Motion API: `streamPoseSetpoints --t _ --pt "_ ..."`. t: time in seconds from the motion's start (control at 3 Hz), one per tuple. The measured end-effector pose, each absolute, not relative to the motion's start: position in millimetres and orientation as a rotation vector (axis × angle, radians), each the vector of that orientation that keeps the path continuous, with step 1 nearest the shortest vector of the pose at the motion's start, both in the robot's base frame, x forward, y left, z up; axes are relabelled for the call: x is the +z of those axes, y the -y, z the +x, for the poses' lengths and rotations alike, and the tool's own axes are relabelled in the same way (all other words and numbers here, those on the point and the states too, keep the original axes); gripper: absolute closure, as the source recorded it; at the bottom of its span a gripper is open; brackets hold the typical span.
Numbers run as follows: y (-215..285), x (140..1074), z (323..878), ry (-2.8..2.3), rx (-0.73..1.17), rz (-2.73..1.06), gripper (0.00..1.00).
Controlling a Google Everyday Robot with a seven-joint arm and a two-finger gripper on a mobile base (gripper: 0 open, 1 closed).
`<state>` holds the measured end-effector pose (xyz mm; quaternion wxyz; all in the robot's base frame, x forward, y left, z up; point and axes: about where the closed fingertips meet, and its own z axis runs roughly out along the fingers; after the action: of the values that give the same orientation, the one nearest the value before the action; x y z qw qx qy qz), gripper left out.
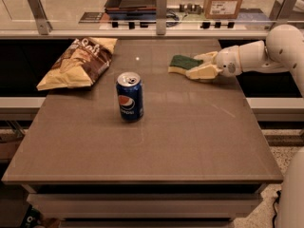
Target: Pick sponge
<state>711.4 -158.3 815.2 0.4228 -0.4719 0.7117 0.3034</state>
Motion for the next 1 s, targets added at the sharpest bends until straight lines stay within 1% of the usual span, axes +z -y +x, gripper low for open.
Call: streamPoseSetpoints --t 0.33,1.0 --pt "158.2 817.0 711.4 -1.782 0.76 -1.182 1.0" --pt "153.5 819.7 713.0 -1.772 0.785 -1.199 1.0"
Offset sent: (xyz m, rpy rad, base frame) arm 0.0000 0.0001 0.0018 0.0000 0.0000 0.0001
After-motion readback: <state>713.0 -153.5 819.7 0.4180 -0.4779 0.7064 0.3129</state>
